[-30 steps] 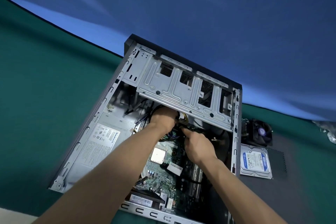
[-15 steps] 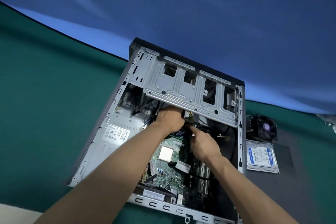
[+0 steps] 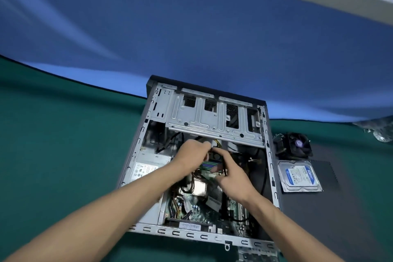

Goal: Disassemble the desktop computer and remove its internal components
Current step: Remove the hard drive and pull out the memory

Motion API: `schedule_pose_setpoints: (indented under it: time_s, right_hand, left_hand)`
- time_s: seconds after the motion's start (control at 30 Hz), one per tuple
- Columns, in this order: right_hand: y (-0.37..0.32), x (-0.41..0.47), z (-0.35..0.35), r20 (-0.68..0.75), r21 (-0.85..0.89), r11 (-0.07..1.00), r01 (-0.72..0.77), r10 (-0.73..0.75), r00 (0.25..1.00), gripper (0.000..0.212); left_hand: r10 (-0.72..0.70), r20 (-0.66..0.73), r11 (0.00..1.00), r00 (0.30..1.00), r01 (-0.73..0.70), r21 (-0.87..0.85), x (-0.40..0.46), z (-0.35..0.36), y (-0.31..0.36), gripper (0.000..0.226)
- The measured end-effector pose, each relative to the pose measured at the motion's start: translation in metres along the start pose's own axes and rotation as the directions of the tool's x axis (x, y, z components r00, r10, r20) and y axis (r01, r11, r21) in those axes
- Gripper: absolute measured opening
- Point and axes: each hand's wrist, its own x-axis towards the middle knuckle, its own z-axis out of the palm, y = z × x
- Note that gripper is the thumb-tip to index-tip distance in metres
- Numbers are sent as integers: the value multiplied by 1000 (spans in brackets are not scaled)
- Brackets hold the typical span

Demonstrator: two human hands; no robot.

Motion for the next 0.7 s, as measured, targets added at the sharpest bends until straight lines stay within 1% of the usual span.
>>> schedule_pose_setpoints:
  time_s: [0.07,0.1,0.17,0.2,0.23,0.27,0.33,0.37,0.4,0.43,0.5,0.57,0.63,0.7]
  right_hand:
    - [-10,-6,-1,-17,57,998,20,-19,1000,72]
    - [-15,-8,-2,-45,74,997,38,-34,998,74]
    - [-24,-14,-6,-114,103,992,77,-65,991,75]
    - [-30,-16,-9,-146,121,988,99,-81,986,72]
    - [-36,-19,-13,-169,134,983,122,-99,981,63]
    - [-42,-20,-17,-180,145,979,141,-114,977,49]
    - [-55,-24,-25,-139,225,964,141,-111,984,19]
    - [-63,-27,-29,-101,285,950,129,-104,989,16]
    - [-68,-30,-32,-85,337,935,114,-91,992,19]
    - [-73,-32,-36,-90,373,922,101,-72,993,20]
    - [-81,-38,-47,-125,421,903,85,-35,992,17]
    - [-87,-44,-58,-109,452,890,66,-18,994,13]
    - [-91,-48,-68,-3,530,848,29,-32,999,23]
    - [-96,-52,-75,111,569,822,-23,-48,993,29]
  left_hand:
    - [-49,81,984,996,62,-169,-10,-5,14,37]
    - [-34,133,977,990,61,-204,-15,-9,21,36]
    - [31,226,980,974,15,-197,-24,-17,34,38]
    - [62,261,985,963,-17,-173,-28,-21,40,39]
    - [92,288,987,953,-49,-153,-33,-25,47,41]
    - [119,309,985,944,-74,-153,-36,-28,54,44]
    - [168,320,972,932,-103,-210,-43,-33,67,49]
    - [192,312,961,931,-114,-252,-46,-35,73,50]
    - [216,297,946,930,-125,-298,-48,-36,79,51]
    - [237,274,930,932,-136,-341,-50,-36,84,53]
    - [264,209,893,942,-157,-421,-54,-36,94,55]
    - [284,133,826,950,-172,-537,-55,-36,103,54]
    - [282,32,736,959,-194,-649,-56,-35,113,52]
    - [253,-87,681,964,-241,-691,-57,-31,120,49]
